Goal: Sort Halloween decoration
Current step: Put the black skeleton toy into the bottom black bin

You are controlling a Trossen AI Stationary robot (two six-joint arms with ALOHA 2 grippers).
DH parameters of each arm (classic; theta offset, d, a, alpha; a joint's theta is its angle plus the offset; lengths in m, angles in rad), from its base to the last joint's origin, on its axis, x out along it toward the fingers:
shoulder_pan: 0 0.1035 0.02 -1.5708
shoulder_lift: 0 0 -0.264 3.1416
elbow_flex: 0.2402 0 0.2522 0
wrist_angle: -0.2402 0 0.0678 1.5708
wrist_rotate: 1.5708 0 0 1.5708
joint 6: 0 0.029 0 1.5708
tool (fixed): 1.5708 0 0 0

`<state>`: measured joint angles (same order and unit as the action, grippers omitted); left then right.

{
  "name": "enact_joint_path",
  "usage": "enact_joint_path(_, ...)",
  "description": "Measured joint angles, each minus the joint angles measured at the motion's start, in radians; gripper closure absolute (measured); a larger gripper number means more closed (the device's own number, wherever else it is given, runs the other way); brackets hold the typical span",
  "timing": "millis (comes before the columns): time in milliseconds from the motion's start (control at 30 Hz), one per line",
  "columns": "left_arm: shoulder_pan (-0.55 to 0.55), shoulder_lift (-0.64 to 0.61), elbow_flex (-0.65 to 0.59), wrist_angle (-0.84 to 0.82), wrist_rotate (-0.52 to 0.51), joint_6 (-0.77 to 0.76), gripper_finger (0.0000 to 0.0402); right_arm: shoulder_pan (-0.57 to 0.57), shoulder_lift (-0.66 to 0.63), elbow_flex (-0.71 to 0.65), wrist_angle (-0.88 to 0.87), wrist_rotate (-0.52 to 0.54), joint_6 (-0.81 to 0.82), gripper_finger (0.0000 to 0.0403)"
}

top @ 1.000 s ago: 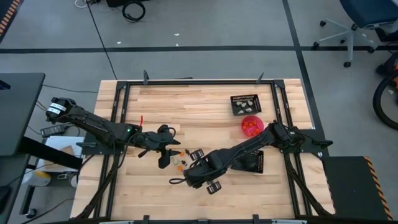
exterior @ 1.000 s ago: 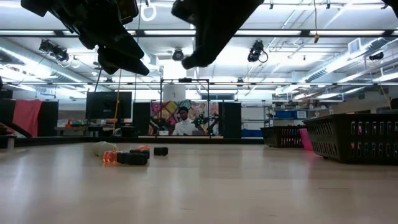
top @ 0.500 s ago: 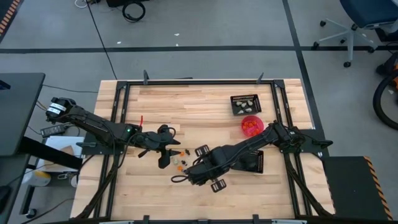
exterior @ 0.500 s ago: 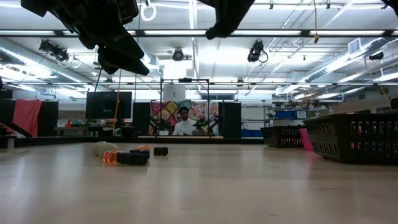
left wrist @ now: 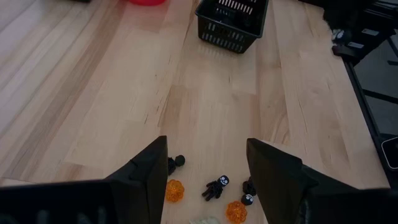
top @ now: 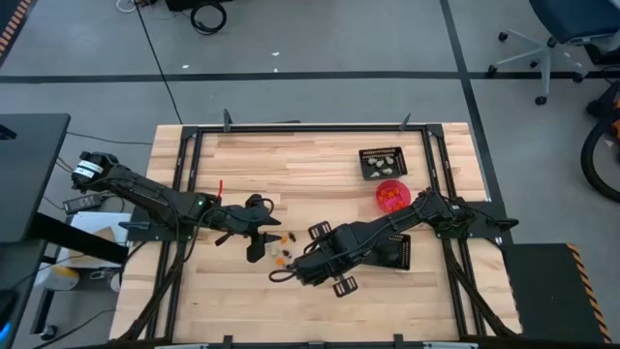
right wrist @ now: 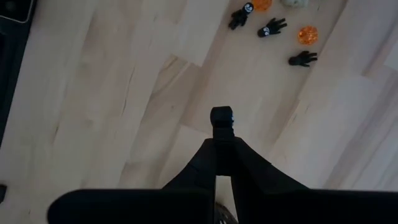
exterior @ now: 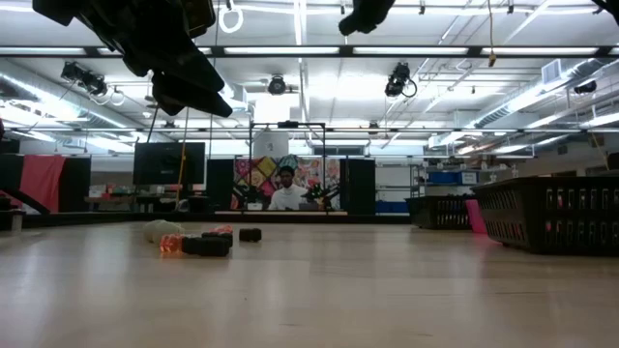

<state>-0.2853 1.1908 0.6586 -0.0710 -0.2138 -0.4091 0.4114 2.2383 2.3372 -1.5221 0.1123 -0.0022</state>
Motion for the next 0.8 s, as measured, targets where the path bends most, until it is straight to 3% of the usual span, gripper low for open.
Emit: enact_joint_path(800, 0.000, 0.000, 0.000, 0.000, 0.000, 0.000, 0.0209, 0.022, -0.218, 0.016, -0.049, 0.102, 0.115, 0.0373)
